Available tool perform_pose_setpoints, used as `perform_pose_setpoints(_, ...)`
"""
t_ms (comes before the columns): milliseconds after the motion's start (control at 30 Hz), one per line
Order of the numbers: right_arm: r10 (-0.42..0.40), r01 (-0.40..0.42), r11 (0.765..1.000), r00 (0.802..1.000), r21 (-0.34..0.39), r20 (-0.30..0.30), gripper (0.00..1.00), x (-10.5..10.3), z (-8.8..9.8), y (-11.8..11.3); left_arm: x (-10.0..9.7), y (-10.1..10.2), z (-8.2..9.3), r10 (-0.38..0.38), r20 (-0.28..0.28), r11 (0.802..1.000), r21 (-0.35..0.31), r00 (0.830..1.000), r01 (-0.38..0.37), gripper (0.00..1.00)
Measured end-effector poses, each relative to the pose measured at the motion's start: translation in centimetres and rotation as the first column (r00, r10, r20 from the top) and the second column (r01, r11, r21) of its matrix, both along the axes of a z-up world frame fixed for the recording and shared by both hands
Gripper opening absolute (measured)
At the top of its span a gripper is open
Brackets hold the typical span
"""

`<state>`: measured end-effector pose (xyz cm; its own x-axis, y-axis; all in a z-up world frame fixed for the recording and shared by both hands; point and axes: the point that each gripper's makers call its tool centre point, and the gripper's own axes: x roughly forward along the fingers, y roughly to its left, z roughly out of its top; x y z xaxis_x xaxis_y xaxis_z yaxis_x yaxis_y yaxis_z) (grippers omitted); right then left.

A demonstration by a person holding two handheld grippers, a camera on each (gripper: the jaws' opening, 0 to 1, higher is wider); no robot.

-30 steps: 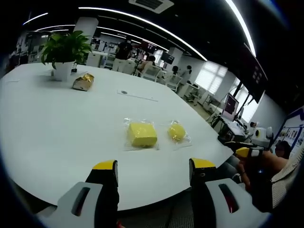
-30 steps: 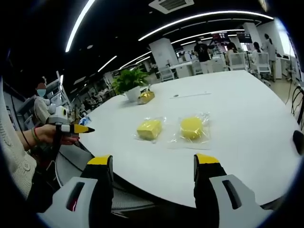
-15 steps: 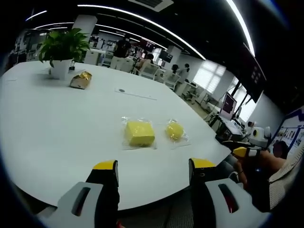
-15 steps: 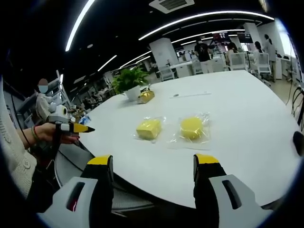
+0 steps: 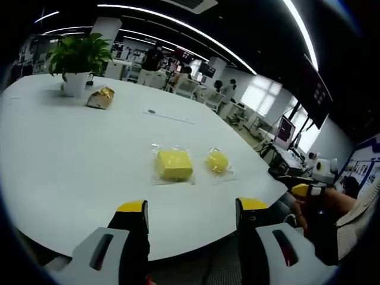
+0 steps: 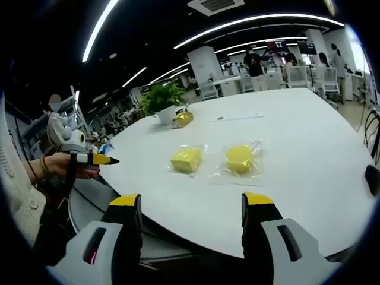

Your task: Compare the silicone blocks by pressing each to a similar depth, holding the contact briefly, and releasing to observe deformation and rebound differences across the visible hardness samples.

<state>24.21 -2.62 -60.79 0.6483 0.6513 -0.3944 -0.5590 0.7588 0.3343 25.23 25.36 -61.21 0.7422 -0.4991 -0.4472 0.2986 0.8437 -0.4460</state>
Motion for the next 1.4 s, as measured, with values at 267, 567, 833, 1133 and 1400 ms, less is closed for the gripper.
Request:
perform_pose_setpoints(267, 0.002, -0.002, 1.0, 1.0, 0.006, -0.005, 0.64, 0.1, -0.1, 0.4, 0.0, 0.4, -0.2, 0.014, 0.003, 1.0, 0.002, 1.0, -0.014, 0.58)
perform_pose_setpoints(567, -0.012, 0.012, 1.0, 1.0, 0.003, -0.004, 0.66, 0.5, 0.0, -0.1, 0.1, 0.5, -0.3, 0.016, -0.002, 1.0, 0.006, 1.0, -0.016, 0.59)
perform_pose_setpoints(833, -0.019, 0.019, 1.0, 1.0, 0.009, -0.018, 0.66, 0.6, -0.4, -0.4, 0.6, 0.8, -0.2, 0.018, -0.001, 1.0, 0.013, 1.0, -0.018, 0.6)
perform_pose_setpoints(1133, -0.018, 0.018, 1.0, 0.999, -0.001, -0.035, 0.66, 0.7, -0.7, -0.8, 4.4, 1.9, 0.9, 0.071, 0.013, 0.997, -0.015, 0.997, -0.071, 0.62)
perform_pose_setpoints(1400, -0.024, 0.023, 1.0, 0.998, -0.011, -0.06, 0.66, 1.9, -1.0, -1.2, 9.5, 1.7, 1.5, 0.12, -0.03, 0.984, -0.128, 0.992, -0.123, 0.56)
